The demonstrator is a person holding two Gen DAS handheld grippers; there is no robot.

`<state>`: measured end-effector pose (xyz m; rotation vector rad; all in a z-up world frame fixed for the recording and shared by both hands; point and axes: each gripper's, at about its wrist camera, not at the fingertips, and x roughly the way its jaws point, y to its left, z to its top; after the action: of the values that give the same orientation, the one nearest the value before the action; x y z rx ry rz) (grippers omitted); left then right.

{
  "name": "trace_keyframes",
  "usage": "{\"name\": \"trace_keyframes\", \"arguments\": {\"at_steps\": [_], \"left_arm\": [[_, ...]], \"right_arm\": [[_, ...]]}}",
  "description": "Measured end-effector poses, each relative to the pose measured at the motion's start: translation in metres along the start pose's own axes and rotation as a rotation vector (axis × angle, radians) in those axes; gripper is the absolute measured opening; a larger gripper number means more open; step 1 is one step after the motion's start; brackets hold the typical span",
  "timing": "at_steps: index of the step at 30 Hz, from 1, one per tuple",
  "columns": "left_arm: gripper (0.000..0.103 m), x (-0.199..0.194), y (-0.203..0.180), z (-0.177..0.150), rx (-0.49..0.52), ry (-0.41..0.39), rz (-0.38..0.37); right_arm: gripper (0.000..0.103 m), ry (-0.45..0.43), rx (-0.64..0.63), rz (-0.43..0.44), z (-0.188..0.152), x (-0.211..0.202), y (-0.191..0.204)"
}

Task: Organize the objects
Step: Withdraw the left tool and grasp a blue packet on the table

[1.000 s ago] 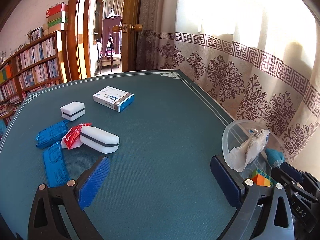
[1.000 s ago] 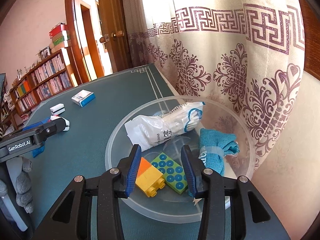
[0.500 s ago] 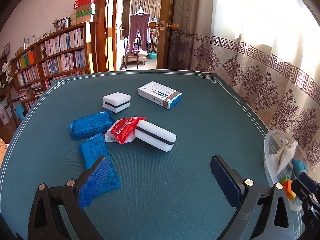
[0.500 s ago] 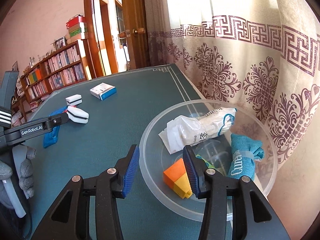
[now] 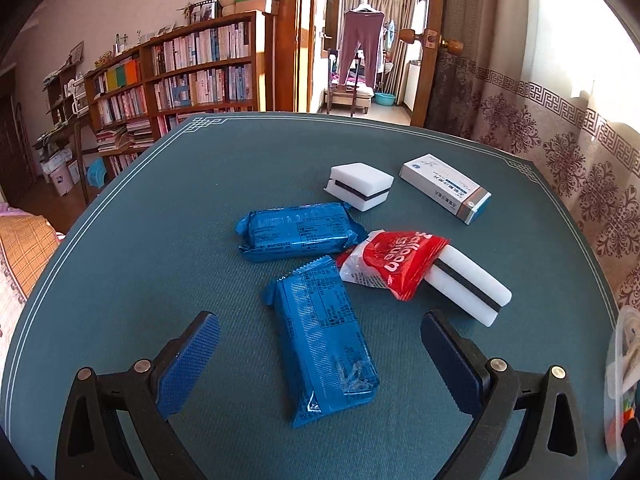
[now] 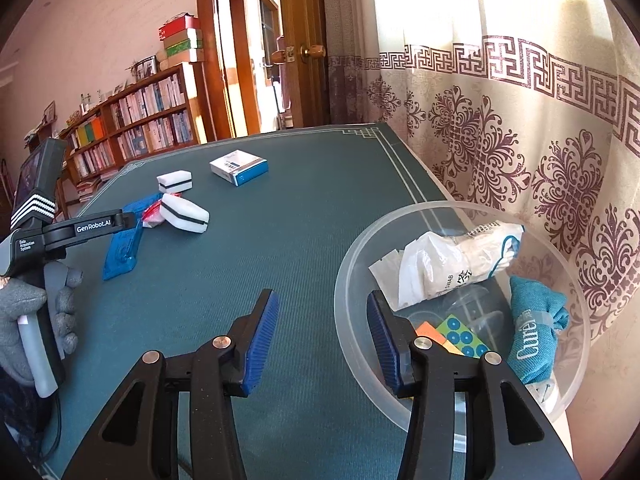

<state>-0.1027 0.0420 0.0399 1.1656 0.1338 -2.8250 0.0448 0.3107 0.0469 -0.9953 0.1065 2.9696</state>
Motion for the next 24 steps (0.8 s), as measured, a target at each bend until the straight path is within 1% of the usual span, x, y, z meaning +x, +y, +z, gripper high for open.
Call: {"name": "trace_keyframes", "arguments": {"at_steps": [3, 9, 12, 14, 15, 16, 17, 18, 20, 24], "left_arm": [[0.103, 0.010, 0.005, -0.001, -0.018, 0.032, -0.002], [0.102, 0.018, 0.012, -0.002, -0.030, 0.062, -0.016], [0.092, 0.021, 0.013, -0.004, -0.022, 0.073, -0.019], [0.078, 0.025, 0.013, -0.006, -0.020, 0.096, -0.030], [0.077, 0.027, 0.013, -0.006, -0.018, 0.103, -0.030], [0.075, 0.026, 0.013, -0.007, -0.012, 0.092, -0.028], [0.070, 0.025, 0.013, -0.007, -0.008, 0.094, -0.035], [0.067, 0.025, 0.012, -0.007, -0.005, 0.092, -0.042], [0.055, 0.023, 0.010, -0.007, 0.007, 0.090, -0.055], [0.052, 0.019, 0.008, -0.009, 0.029, 0.086, -0.067]], "right_arm": [[0.052, 0.006, -0.018, 0.015, 0.001, 0.004, 0.007], [0.053, 0.024, -0.048, 0.045, 0.002, 0.013, 0.016], [0.053, 0.033, -0.047, 0.056, 0.002, 0.016, 0.019], [0.053, 0.037, -0.049, 0.059, 0.003, 0.018, 0.021], [0.053, 0.038, -0.049, 0.061, 0.003, 0.019, 0.022], [0.053, 0.039, -0.051, 0.063, 0.003, 0.019, 0.022], [0.053, 0.041, -0.053, 0.065, 0.003, 0.020, 0.023], [0.053, 0.042, -0.055, 0.066, 0.003, 0.020, 0.024], [0.053, 0.048, -0.056, 0.070, 0.003, 0.022, 0.024], [0.053, 0.072, -0.043, 0.094, 0.005, 0.028, 0.024]]}}
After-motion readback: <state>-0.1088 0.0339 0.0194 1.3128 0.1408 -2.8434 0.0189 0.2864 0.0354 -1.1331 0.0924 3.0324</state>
